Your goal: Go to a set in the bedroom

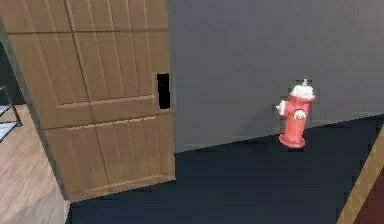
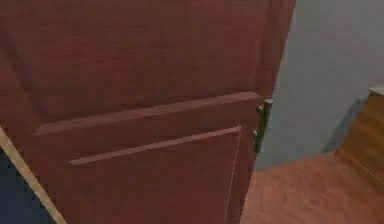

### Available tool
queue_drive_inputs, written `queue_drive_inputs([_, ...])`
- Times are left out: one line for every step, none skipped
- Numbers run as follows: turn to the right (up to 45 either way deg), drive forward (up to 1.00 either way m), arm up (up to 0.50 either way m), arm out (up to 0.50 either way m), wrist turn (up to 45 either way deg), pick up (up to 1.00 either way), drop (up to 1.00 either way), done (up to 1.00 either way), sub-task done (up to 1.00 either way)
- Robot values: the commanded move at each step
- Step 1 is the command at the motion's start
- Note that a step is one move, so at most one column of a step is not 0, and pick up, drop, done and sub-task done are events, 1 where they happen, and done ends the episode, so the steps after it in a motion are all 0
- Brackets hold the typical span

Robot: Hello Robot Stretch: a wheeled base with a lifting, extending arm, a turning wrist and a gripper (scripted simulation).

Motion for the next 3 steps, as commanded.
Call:
queue_drive_inputs([-12.0, 0.0, 0.0, 0.0, 0.0, 0.0, 0.0, 0.0, 0.0])
queue_drive_inputs([0.0, 0.55, 0.0, 0.0, 0.0, 0.0, 0.0, 0.0, 0.0])
queue_drive_inputs([-39.0, 0.0, 0.0, 0.0, 0.0, 0.0, 0.0, 0.0, 0.0])
